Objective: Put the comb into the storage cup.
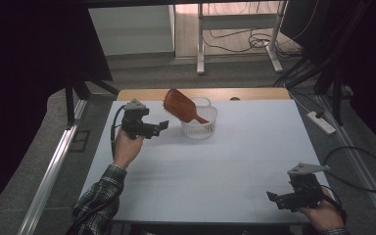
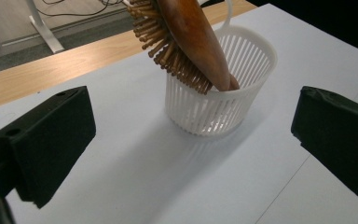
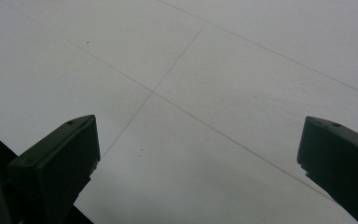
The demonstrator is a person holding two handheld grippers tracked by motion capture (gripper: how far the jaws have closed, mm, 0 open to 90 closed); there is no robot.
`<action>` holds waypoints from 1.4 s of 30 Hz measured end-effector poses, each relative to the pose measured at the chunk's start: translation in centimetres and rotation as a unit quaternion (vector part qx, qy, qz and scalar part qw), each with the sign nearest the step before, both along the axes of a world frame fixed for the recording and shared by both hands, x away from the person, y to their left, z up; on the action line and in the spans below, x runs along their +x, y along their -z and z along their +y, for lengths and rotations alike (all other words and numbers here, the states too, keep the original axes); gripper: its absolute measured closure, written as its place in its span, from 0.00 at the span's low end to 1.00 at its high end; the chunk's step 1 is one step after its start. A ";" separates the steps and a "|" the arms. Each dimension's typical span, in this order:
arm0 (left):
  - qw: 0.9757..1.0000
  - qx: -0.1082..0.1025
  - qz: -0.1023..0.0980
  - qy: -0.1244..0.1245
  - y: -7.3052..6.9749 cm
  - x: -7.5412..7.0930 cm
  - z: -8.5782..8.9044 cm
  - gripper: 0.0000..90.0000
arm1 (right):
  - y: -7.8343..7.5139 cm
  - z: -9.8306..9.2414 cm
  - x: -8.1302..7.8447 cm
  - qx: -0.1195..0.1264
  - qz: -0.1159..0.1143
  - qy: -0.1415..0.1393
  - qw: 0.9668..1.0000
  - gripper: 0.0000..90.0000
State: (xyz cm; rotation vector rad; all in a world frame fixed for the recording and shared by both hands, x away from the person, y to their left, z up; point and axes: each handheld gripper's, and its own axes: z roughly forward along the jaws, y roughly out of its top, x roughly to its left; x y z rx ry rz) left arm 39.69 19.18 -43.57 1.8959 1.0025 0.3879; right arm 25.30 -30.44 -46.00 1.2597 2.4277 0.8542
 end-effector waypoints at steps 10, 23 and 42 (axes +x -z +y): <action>1.000 0.006 0.009 -0.001 0.2 -0.7 0.2 0.00 | -0.1 -0.1 -0.1 0.004 -0.004 0.001 1.000 0.00; 1.000 0.016 0.016 0.007 0.4 -1.4 0.0 0.00 | -0.1 -0.1 -0.2 0.006 -0.008 0.000 1.000 0.00; 0.999 0.019 0.023 0.014 0.6 -2.4 0.2 0.00 | -0.2 -0.1 -0.3 0.006 -0.013 0.002 1.000 0.00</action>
